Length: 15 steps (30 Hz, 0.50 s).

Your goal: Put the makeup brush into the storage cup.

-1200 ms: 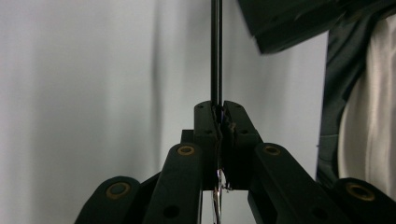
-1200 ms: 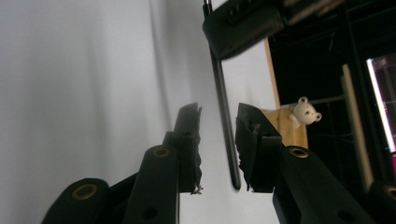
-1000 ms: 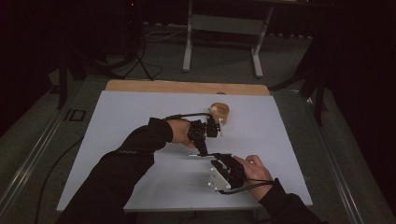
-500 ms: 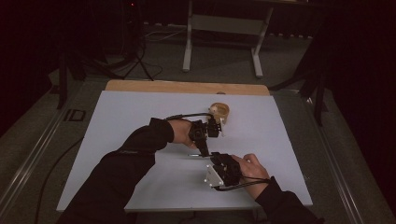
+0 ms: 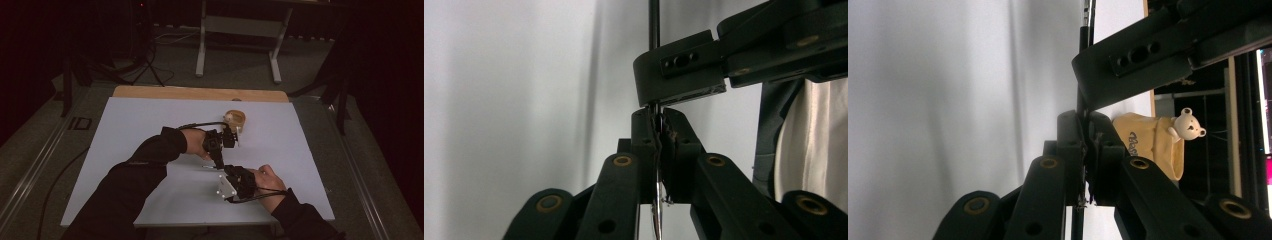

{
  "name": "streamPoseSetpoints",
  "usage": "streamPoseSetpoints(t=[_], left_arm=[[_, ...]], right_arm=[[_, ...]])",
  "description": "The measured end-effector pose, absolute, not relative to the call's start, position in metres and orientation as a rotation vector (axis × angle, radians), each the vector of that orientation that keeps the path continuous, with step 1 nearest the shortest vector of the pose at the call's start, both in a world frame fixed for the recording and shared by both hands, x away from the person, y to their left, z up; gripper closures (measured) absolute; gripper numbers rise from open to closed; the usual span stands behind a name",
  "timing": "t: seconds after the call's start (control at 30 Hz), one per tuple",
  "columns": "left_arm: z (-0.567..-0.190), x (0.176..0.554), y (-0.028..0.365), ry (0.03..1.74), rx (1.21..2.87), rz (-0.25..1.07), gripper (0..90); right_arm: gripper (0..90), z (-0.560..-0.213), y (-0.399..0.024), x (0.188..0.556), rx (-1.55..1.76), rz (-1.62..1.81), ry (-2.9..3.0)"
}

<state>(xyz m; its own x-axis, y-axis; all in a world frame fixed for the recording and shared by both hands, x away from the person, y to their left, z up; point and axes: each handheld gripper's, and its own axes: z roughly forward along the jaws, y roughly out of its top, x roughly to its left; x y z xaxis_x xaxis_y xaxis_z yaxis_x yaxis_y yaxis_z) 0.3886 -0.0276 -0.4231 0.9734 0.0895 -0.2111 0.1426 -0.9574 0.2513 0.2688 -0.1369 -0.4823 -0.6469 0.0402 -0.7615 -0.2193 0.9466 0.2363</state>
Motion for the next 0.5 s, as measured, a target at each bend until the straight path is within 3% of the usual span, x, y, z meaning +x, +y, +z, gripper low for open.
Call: streamPoseSetpoints(t=[0.07, 0.1, 0.13, 0.2, 0.27, 0.3, 0.43, 0.47, 0.5], left_arm=[[-0.418, 0.389, -0.025, 0.157, 2.815, -0.226, 83.3], [-0.416, 0.391, -0.023, 0.173, 2.801, -0.237, 73.9], [-0.414, 0.392, -0.022, 0.18, 2.786, -0.242, 73.2], [-0.409, 0.393, -0.018, 0.189, 2.754, -0.224, 59.6], [-0.403, 0.393, -0.012, 0.206, 2.712, -0.173, 56.3], [-0.401, 0.394, -0.01, 0.215, 2.701, -0.165, 49.3], [-0.395, 0.397, 0.0, 0.249, 2.636, -0.13, 35.7], [-0.389, 0.4, 0.008, 0.283, 2.558, -0.131, 35.7], [-0.386, 0.401, 0.013, 0.262, 2.529, -0.126, 21.1]], right_arm=[[85.9, -0.482, -0.138, 0.27, -0.121, 0.394, 2.251], [85.9, -0.481, -0.14, 0.272, -0.104, 0.398, 2.26], [85.9, -0.481, -0.14, 0.273, -0.101, 0.399, 2.265], [85.9, -0.481, -0.142, 0.275, -0.083, 0.404, 2.268], [85.8, -0.48, -0.143, 0.276, -0.066, 0.414, 2.27], [85.9, -0.479, -0.144, 0.277, -0.062, 0.418, 2.274], [85.9, -0.477, -0.146, 0.278, -0.043, 0.434, 2.276], [85.9, -0.476, -0.146, 0.279, -0.036, 0.435, 2.273], [85.9, -0.474, -0.148, 0.279, -0.015, 0.433, 2.273]])
